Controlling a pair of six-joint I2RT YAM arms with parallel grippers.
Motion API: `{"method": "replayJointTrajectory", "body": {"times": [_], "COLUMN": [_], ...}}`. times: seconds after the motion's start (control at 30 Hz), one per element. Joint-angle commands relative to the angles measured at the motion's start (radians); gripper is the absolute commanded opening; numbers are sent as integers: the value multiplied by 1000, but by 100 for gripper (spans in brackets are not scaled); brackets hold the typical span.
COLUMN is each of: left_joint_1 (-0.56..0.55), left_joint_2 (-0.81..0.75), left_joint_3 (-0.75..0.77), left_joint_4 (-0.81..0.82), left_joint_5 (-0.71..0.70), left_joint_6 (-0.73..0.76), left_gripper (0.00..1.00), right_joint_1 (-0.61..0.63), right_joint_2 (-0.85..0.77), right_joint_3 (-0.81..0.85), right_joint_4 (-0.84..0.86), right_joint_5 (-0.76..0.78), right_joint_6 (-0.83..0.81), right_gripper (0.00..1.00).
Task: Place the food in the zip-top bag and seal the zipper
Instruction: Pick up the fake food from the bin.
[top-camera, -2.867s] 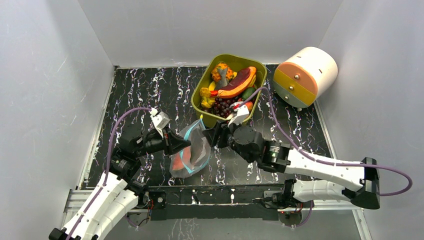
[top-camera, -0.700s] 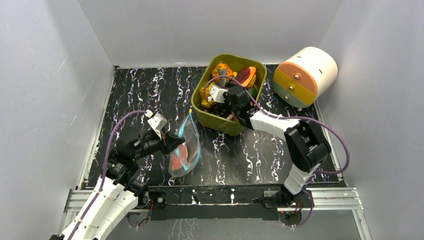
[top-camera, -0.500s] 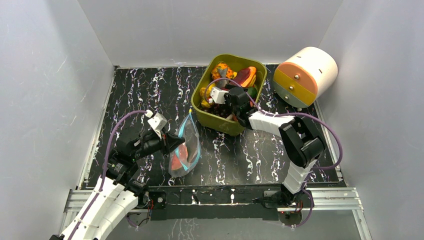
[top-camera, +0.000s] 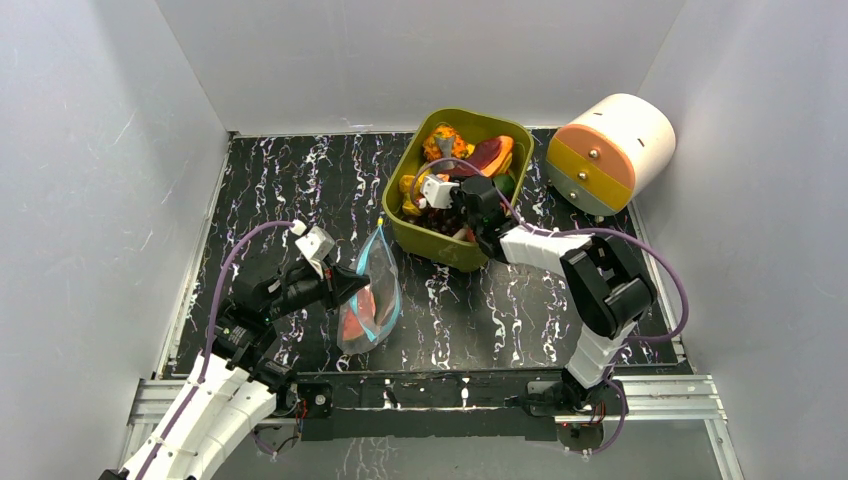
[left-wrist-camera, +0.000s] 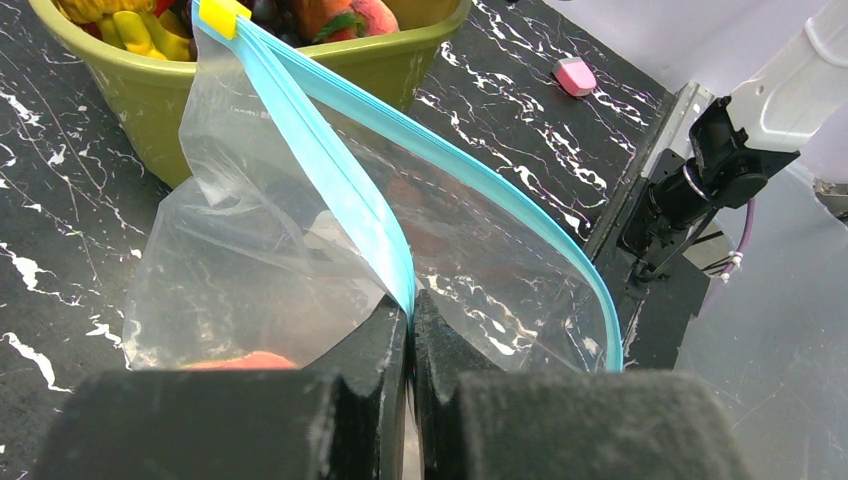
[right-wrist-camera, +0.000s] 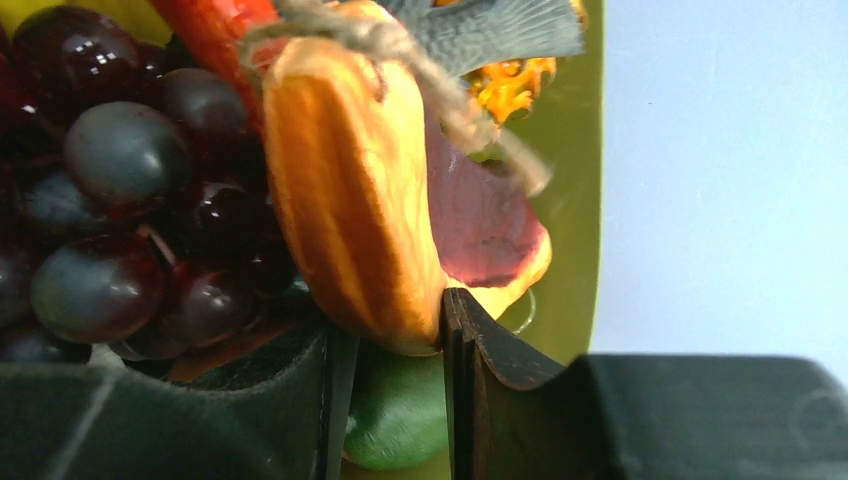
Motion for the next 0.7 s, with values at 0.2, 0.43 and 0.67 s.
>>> {"method": "replayJointTrajectory", "body": {"times": [0.2,0.43,0.67], "left_joint_1": [3,2,3], "left_joint_2": [-20,-17,-28], "left_joint_3": [40,41,34], "left_joint_4": [-6,-8,-2], "left_joint_5": [-16,-24,-44], "left_joint_6": [18,12,1], "left_gripper": [0,0,0], "right_joint_1": [1,7,6], "right_joint_2": [-154,-324,-493], "right_joint_3": [7,70,114], "right_joint_4": [65,-92,-223], "right_joint_5": [-1,-94,-102], "right_joint_6": [110,427,703], "right_gripper": [27,23,22]}}
